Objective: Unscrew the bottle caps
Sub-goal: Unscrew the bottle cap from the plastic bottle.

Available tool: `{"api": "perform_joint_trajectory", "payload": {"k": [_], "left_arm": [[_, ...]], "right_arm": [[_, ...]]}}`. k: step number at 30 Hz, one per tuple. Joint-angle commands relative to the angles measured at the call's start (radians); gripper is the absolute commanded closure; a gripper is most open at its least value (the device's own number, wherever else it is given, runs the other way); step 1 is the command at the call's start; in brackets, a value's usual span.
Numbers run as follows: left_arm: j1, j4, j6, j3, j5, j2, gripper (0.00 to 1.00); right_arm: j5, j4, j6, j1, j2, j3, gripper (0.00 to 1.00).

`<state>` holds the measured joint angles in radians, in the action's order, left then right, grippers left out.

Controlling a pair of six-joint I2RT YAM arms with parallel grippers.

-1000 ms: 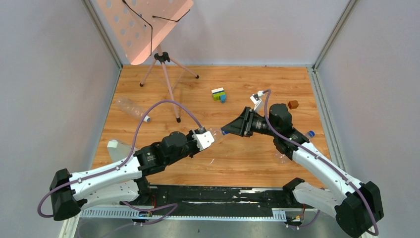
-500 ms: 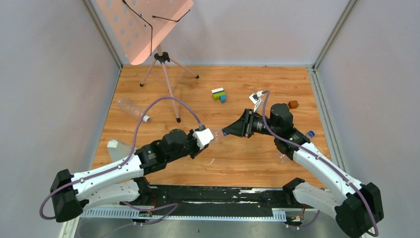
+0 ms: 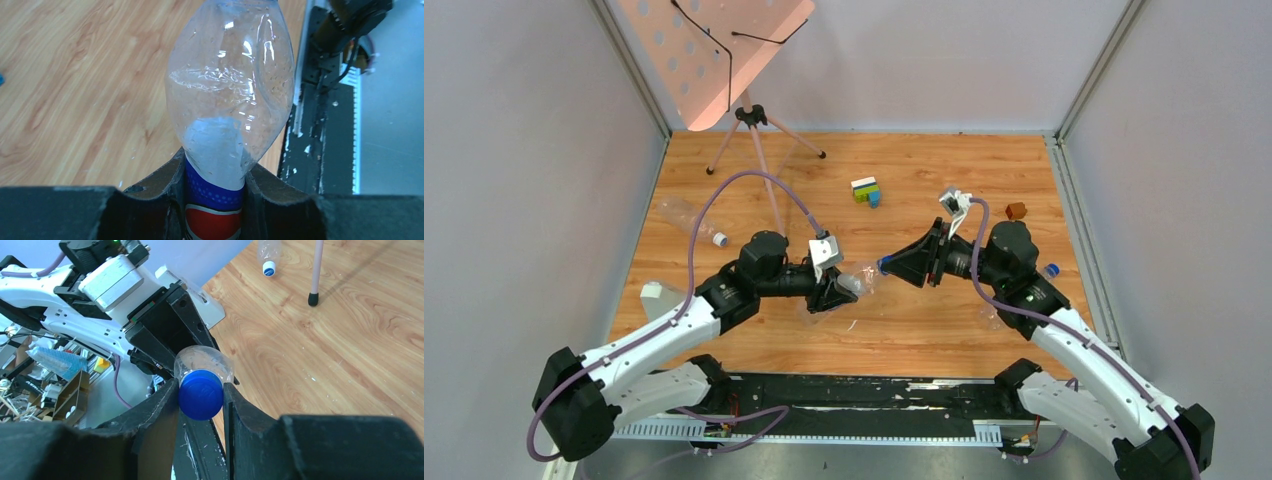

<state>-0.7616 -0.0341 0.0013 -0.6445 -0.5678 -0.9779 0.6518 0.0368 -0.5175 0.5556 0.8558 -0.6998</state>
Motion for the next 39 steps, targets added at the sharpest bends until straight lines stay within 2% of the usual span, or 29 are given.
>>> {"api": "perform_joint_trajectory", "payload": {"k": [1,22,26,30,33,39], "left_arm": [[0.041,-0.041,-0.072,-0.010,-0.122,-0.030,1.00],[0.068,0.002,-0.124,-0.010,-0.275,-0.010,0.99],[0.068,0.005,-0.126,-0.012,-0.268,-0.012,0.99],[0.068,-0.021,-0.117,-0.010,-0.197,-0.005,0.98],[0.068,-0.039,-0.118,-0.002,-0.058,0.029,0.98],[0.068,-0.047,-0.130,0.036,0.175,0.144,0.97]], "right_arm": [[-0.136,0.040,0.067,-0.020,-0.078,0.010,0.98],[-0.007,0.134,0.124,-0.020,-0.183,0.079,1.00],[-0.065,0.124,0.111,-0.020,-0.180,0.083,1.00],[-0.283,0.027,0.056,-0.024,-0.124,0.059,0.96],[-0.407,-0.097,-0.009,-0.053,-0.018,0.018,0.94],[-0.177,-0.140,-0.122,-0.150,0.277,-0.035,0.93]]}}
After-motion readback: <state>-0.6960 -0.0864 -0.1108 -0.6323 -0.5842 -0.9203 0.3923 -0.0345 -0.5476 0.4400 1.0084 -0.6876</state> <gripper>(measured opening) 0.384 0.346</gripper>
